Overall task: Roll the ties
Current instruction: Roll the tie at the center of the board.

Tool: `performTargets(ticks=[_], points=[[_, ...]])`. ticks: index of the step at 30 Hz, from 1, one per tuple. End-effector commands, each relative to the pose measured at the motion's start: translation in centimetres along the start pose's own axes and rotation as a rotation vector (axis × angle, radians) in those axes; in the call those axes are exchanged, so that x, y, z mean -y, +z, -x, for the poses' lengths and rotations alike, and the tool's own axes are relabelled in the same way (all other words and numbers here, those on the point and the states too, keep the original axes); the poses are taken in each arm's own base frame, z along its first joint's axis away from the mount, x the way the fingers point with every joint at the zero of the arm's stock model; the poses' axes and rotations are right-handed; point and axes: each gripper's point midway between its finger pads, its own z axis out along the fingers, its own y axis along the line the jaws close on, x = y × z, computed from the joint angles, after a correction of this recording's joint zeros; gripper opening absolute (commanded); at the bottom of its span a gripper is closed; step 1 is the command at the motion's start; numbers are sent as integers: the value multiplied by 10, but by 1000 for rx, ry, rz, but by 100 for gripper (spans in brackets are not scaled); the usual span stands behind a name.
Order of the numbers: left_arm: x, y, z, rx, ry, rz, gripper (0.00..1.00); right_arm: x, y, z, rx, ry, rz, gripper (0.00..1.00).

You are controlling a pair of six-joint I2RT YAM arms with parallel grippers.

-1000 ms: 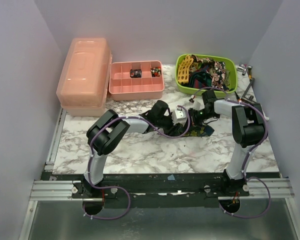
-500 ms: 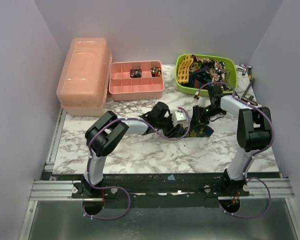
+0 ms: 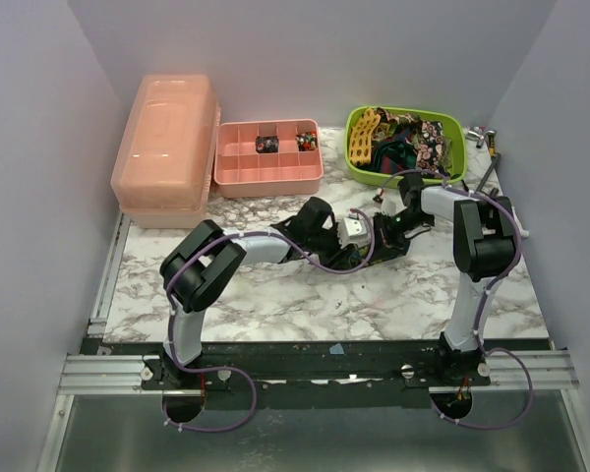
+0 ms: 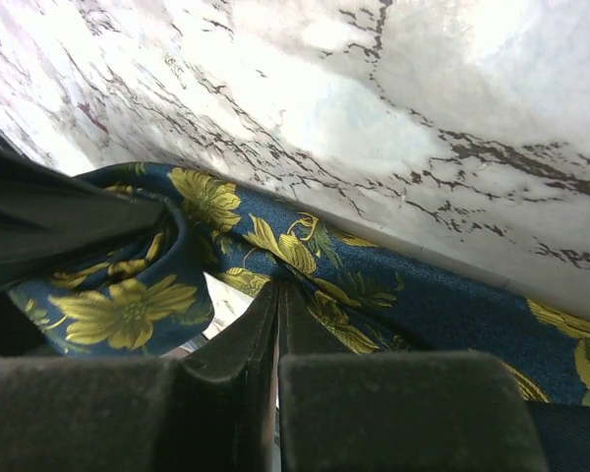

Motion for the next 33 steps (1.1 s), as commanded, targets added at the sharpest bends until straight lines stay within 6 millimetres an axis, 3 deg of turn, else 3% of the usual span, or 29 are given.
performTargets(ticks=[1,6,8,10,14,18,22,27,30,33], points=[[13,-11,6,-37,46,-62,21,55,14,10,6,-50,-196,6],[1,-1,-51,-252,-63,-5,23,38,5,13,32,-73,-153,8],[6,1,-69,-302,-73,-19,24,23,-2,13,48,-82,-111,13],[8,1,-83,-336,-75,-24,25,4,-11,14,70,-83,-50,22],[9,-2,-97,-375,-67,-22,29,-41,-27,13,99,-70,122,55],[11,-2,-98,-373,-63,-28,29,-66,-32,9,100,-23,255,66],[11,-1,-95,-366,-61,-32,29,-69,-24,4,81,-26,279,66],[10,1,-92,-358,-68,-34,30,-52,0,2,46,-3,265,58],[9,1,-89,-356,-70,-33,31,-41,7,-1,22,-14,236,41],[9,1,-87,-347,-68,-34,33,-33,9,0,25,-41,202,17]])
